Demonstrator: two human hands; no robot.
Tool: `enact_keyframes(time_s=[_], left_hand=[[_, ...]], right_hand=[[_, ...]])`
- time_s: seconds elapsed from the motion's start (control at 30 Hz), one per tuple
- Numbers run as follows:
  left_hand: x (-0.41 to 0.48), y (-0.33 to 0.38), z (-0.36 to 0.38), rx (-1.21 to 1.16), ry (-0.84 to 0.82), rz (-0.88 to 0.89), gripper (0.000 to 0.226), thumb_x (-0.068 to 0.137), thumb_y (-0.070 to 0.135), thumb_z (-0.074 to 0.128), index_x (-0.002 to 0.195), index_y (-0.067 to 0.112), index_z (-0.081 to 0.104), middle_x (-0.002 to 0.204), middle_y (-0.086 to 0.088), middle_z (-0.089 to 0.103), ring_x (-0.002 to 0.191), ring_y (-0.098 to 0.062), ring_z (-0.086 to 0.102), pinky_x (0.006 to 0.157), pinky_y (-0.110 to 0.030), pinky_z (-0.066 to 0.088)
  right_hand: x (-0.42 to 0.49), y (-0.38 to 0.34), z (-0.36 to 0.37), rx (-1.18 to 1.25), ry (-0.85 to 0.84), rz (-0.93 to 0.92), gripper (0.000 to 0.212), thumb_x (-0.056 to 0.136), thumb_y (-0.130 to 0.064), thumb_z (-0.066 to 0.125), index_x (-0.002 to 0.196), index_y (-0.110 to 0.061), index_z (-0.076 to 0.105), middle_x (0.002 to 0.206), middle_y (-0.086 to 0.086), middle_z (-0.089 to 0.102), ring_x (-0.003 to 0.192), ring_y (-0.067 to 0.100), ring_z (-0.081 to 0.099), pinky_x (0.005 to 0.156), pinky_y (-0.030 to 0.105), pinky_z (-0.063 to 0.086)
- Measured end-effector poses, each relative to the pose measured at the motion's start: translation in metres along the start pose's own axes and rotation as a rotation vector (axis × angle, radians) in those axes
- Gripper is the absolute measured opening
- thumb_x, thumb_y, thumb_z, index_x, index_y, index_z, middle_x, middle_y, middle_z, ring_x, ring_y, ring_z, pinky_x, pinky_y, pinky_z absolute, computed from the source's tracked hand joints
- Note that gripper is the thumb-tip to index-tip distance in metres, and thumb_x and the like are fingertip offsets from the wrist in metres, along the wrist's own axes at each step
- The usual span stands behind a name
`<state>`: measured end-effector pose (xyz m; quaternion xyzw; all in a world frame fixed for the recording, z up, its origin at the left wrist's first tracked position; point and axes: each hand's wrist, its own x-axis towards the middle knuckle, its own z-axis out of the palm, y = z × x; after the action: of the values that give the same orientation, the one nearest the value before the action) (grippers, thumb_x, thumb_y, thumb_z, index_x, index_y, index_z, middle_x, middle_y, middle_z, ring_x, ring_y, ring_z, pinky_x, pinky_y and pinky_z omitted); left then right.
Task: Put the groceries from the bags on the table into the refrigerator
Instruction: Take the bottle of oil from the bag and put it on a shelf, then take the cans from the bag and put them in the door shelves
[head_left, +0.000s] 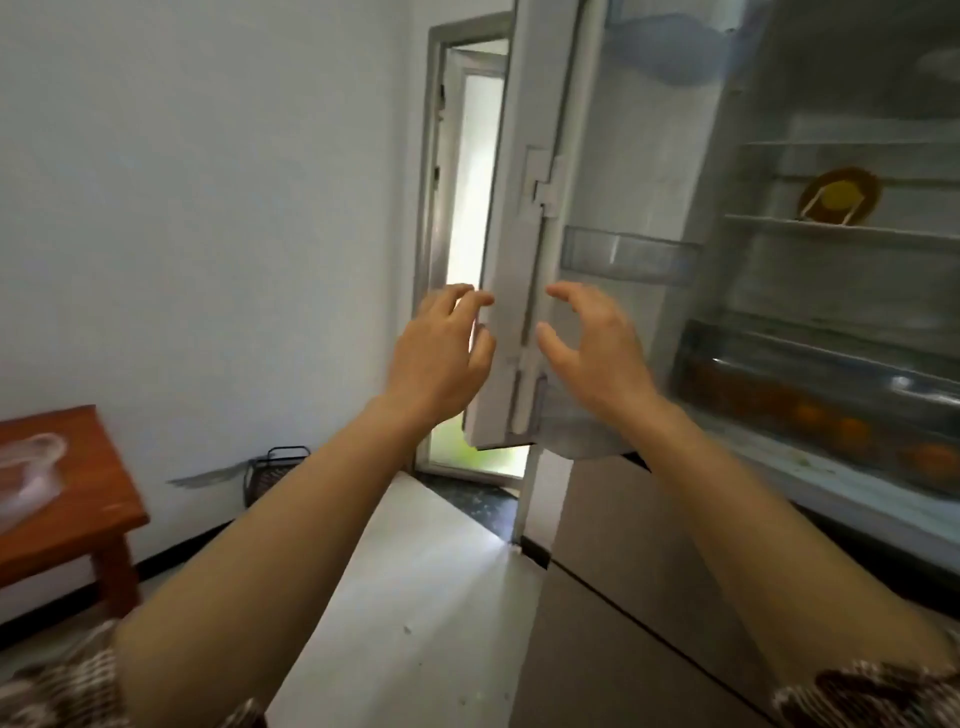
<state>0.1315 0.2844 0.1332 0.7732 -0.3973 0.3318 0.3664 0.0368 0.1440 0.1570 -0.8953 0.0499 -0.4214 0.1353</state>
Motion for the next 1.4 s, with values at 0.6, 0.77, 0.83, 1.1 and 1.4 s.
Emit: enact_keyframes(time_s=[0.6, 0.77, 0.83, 1.1, 1.4], left_hand=[[-0.210, -0.420, -0.335, 0.621, -0.287, -0.666, 0.050, 0.098, 0.030, 0.034, 0.145, 0.013, 0.027, 0.152, -0.013, 0.027, 0.139, -0.030, 0.022, 0.107, -0.042, 0.029], [-0.245, -0.502, -0.387, 0.653, -0.296, -0.770, 0.052, 0.099, 0.032, 0.032, 0.147, 0.016, 0.023, 0.155, -0.012, 0.020, 0.143, -0.028, 0.015, 0.111, -0.043, 0.026], [-0.256, -0.538, -0.402, 0.655, -0.284, -0.805, 0.051, 0.099, 0.032, 0.033, 0.147, 0.016, 0.025, 0.155, -0.012, 0.021, 0.143, -0.028, 0.015, 0.110, -0.043, 0.027], [-0.292, -0.709, -0.428, 0.675, -0.347, -0.908, 0.050, 0.099, 0.033, 0.033, 0.146, 0.017, 0.028, 0.154, -0.009, 0.024, 0.142, -0.026, 0.018, 0.108, -0.042, 0.032], [-0.304, -0.878, -0.426, 0.588, -0.489, -0.991, 0.048, 0.100, 0.033, 0.032, 0.145, 0.017, 0.029, 0.152, -0.007, 0.026, 0.142, -0.024, 0.020, 0.108, -0.039, 0.036]], right_hand=[[-0.019, -0.431, 0.405, 0.016, -0.604, -0.260, 0.058, 0.095, -0.041, 0.046, 0.147, -0.023, 0.028, 0.151, 0.003, 0.034, 0.137, 0.025, 0.030, 0.107, 0.049, 0.031], [-0.018, -0.512, 0.487, 0.080, -0.685, -0.299, 0.056, 0.093, -0.039, 0.048, 0.144, -0.023, 0.033, 0.147, 0.002, 0.037, 0.135, 0.027, 0.032, 0.107, 0.050, 0.032], [-0.016, -0.536, 0.519, 0.091, -0.716, -0.315, 0.056, 0.093, -0.038, 0.048, 0.145, -0.023, 0.032, 0.148, 0.003, 0.037, 0.137, 0.028, 0.030, 0.109, 0.051, 0.029], [0.011, -0.598, 0.676, 0.097, -0.829, -0.341, 0.056, 0.094, -0.036, 0.045, 0.146, -0.021, 0.029, 0.149, 0.003, 0.035, 0.136, 0.026, 0.030, 0.106, 0.048, 0.031], [0.049, -0.630, 0.835, 0.044, -0.997, -0.333, 0.053, 0.096, -0.039, 0.045, 0.144, -0.020, 0.032, 0.145, 0.003, 0.038, 0.132, 0.028, 0.032, 0.105, 0.049, 0.033]])
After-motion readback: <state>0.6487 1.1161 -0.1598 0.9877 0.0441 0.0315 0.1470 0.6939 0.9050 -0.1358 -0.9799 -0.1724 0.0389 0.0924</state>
